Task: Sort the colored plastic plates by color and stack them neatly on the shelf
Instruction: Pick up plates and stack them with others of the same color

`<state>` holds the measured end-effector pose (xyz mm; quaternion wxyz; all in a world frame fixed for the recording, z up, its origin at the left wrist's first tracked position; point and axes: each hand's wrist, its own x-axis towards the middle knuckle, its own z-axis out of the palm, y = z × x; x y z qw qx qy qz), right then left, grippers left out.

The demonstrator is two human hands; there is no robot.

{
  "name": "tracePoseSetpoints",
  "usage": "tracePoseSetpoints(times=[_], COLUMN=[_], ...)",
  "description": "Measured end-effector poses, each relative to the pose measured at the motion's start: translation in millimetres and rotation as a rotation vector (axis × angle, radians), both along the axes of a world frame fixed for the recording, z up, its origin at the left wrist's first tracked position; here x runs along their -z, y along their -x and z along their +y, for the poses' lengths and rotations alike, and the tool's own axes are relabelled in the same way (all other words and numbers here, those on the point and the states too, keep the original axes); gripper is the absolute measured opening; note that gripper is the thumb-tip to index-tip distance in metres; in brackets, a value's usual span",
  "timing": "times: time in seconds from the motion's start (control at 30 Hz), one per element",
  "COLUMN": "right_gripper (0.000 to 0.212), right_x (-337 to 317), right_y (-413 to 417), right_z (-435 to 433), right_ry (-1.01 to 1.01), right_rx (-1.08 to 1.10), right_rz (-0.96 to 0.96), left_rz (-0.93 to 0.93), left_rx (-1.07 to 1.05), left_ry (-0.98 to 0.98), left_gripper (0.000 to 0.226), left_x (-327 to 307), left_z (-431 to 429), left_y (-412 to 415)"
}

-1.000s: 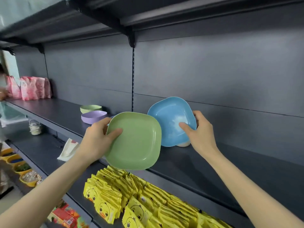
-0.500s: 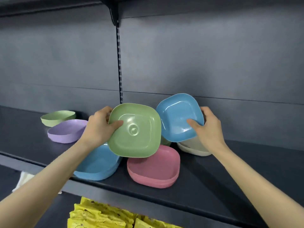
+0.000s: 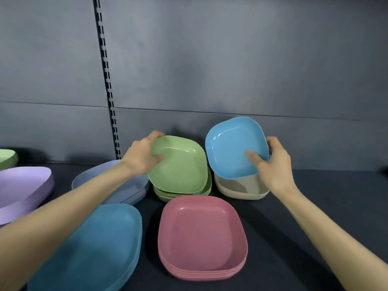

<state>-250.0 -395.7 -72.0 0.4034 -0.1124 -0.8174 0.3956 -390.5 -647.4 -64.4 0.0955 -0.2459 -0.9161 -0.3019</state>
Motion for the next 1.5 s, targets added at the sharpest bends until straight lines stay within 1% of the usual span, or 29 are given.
tracePoseSetpoints(times=[0.1, 0.23, 0.3, 0.43, 0.53, 0.57, 0.6, 0.67, 0.73, 0.77, 0.83, 0.93, 1.03, 1.1, 1.2, 1.27, 1.4, 1.5], right_gripper=[0.024, 0.023, 0.023, 0.023, 0.022, 0.022, 0.022, 0.023, 0.026, 0.028, 0.033, 0.044, 0.052, 0.051, 0.046, 0.046, 0.057, 0.063], right_x=[2.3, 3.5, 5.1, 6.9, 7.9, 8.4, 8.5, 6.8, 3.1, 0.8, -2.1, -5.8, -9.1, -8.3, -2.4, 4.1, 23.3, 29.6], right_y=[8.0, 20.0, 25.6, 35.7, 38.5, 39.1, 39.4, 40.1, 39.6, 38.8, 34.9, 25.2, 12.7, 4.0, -8.0, -15.4, -30.7, -43.1], right_z=[2.7, 4.1, 3.5, 1.5, -0.3, -1.3, -2.7, -7.8, -17.4, -24.3, -42.6, -74.6, -110.2, -133.7, -169.0, -190.8, -220.3, -230.8], right_ry=[0.004, 0.005, 0.001, -0.006, 0.001, 0.006, 0.013, 0.035, 0.072, 0.099, 0.146, 0.183, 0.140, 0.119, 0.065, 0.068, 0.094, 0.016], right_rx=[0.000, -0.023, -0.040, -0.073, -0.097, -0.107, -0.122, -0.157, -0.197, -0.222, -0.277, -0.353, -0.396, -0.399, -0.365, -0.365, -0.354, -0.299], right_rz=[-0.013, -0.025, -0.036, -0.047, -0.045, -0.047, -0.050, -0.055, -0.037, -0.025, -0.015, -0.012, -0.066, -0.104, -0.145, -0.167, -0.193, -0.267], left_rz=[-0.031, -0.101, -0.140, -0.100, -0.090, -0.073, -0.073, -0.165, -0.281, -0.316, -0.312, -0.222, -0.120, -0.086, -0.104, -0.106, -0.118, -0.140], left_rx=[0.060, 0.047, 0.044, 0.016, 0.019, 0.032, 0.057, 0.144, 0.236, 0.263, 0.271, 0.232, 0.173, 0.128, 0.098, 0.104, 0.159, 0.154], left_ry=[0.074, 0.227, 0.288, 0.473, 0.520, 0.505, 0.439, 0.167, -0.117, -0.222, -0.328, -0.426, -0.471, -0.470, -0.464, -0.424, -0.354, -0.294], left_gripper=[0.051, 0.048, 0.051, 0.058, 0.067, 0.073, 0.078, 0.082, 0.077, 0.073, 0.063, 0.058, 0.053, 0.050, 0.047, 0.048, 0.054, 0.056], left_x=[7.7, 9.1, 8.7, 11.1, 14.7, 14.4, 12.6, 1.8, -12.2, -17.1, -21.0, -17.5, -13.5, -10.0, -1.7, 3.9, 18.6, 28.0], left_z=[14.5, 21.1, 24.3, 33.9, 33.6, 31.4, 28.3, 19.7, 10.4, 6.0, -3.2, -19.4, -47.8, -73.5, -116.5, -140.5, -164.9, -174.3], left_y=[11.2, 24.8, 27.0, 26.8, 25.2, 23.1, 19.5, 4.9, -15.6, -25.8, -45.3, -67.0, -81.2, -86.8, -95.5, -101.7, -110.5, -113.5])
